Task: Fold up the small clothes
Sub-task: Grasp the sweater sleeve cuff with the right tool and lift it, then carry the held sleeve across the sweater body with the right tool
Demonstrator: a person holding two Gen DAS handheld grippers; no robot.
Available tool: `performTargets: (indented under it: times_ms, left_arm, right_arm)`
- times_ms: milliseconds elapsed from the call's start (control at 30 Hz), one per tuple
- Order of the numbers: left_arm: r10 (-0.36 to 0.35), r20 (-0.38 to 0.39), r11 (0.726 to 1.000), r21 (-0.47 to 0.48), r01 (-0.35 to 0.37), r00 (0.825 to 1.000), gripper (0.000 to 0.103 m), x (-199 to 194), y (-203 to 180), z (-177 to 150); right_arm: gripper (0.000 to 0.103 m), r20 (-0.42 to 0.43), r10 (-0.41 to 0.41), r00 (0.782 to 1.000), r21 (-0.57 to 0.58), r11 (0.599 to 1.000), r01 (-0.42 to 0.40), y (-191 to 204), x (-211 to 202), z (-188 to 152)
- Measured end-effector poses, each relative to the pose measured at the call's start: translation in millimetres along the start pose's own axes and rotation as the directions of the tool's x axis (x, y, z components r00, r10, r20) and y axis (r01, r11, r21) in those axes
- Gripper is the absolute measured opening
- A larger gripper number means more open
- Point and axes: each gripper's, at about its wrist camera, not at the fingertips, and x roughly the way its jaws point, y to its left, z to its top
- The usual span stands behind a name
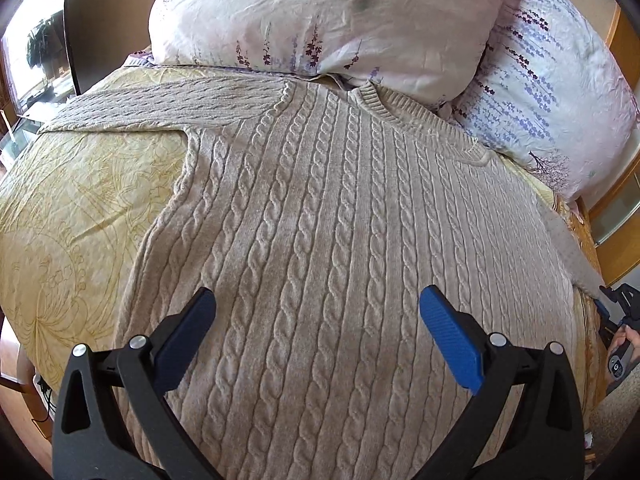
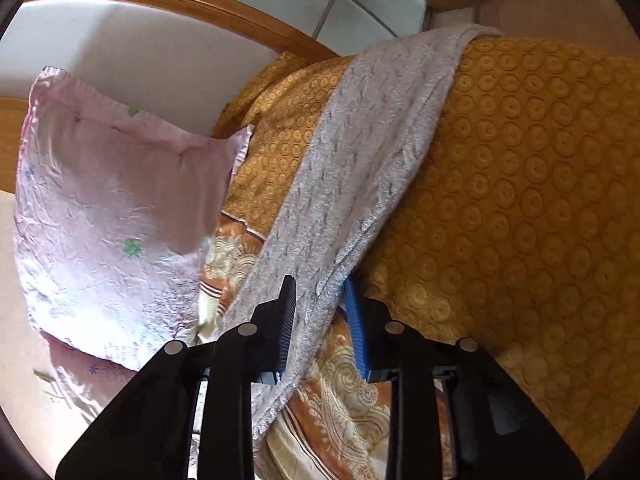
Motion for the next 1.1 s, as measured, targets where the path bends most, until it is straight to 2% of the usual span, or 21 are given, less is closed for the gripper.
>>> performTargets:
  times_ms: [100,233,300,333,400,500,633,767,900,1000,1100]
  left_arm:
    - [-0.009,-0.016,1.0,-0.012,0.008,1.0,0.101,5.9,9.6,4.5]
    - [-0.025,-0.033,0.999,-0.028,0.024,0.999,0.101,10.6,22.5,6.5]
    - [-0.035,-0.038,0.999,-0.034,0.033,0.999,0.101,12.1,27.2,6.9]
    - [-0.04,-0.039,0.999,-0.034,0.038,0.998,0.101,12.5,28.9,7.5]
    - [-0.049,-0.036,0.998,-0.034,0.048,0.998,0.101,12.6,32.0,8.8]
    - [-0.066,-0.034,0.997,-0.038,0.064,0.997,0.101,13.4,35.4,10.5]
    - [-0.082,-0.029,0.996,-0.045,0.081,0.996,0.101,14.6,38.3,14.1]
    - [-0.1,-0.021,0.994,-0.053,0.099,0.995,0.101,15.7,40.4,19.5]
    - [-0.11,-0.008,0.992,-0.054,0.109,0.994,0.101,15.9,40.5,23.9]
    - [-0.115,-0.003,0.992,-0.051,0.114,0.993,0.101,16.2,41.0,26.0]
    - [-0.122,-0.003,0.991,-0.053,0.121,0.993,0.101,17.0,42.9,27.4]
  right_arm:
    - [0.03,0.029,-0.08,0.996,-0.033,0.996,0.081,8.0,-2.6,-7.4]
    - [0.028,0.039,-0.044,0.998,-0.033,0.998,0.045,8.4,8.9,-6.0]
    - [0.016,0.035,-0.053,0.998,-0.026,0.998,0.054,9.1,14.2,-1.7]
    - [0.011,0.039,-0.043,0.998,-0.013,0.999,0.043,9.7,14.8,0.2]
    - [0.011,0.057,-0.013,0.998,-0.012,1.0,0.014,16.2,12.6,2.7]
    - [0.01,0.083,0.037,0.996,-0.071,0.997,-0.031,35.4,4.5,1.4]
    - [0.01,0.07,0.166,0.984,-0.107,0.982,-0.158,59.8,-4.0,-6.1]
    - [0.01,-0.009,0.304,0.953,-0.192,0.934,-0.3,99.0,-5.1,-27.2]
    - [0.01,-0.126,0.365,0.922,-0.271,0.881,-0.386,135.9,3.9,-67.3]
    - [0.01,-0.231,0.351,0.907,-0.316,0.855,-0.411,152.2,23.2,-103.6]
    - [0.01,-0.351,0.269,0.897,-0.371,0.84,-0.397,155.9,52.0,-146.5]
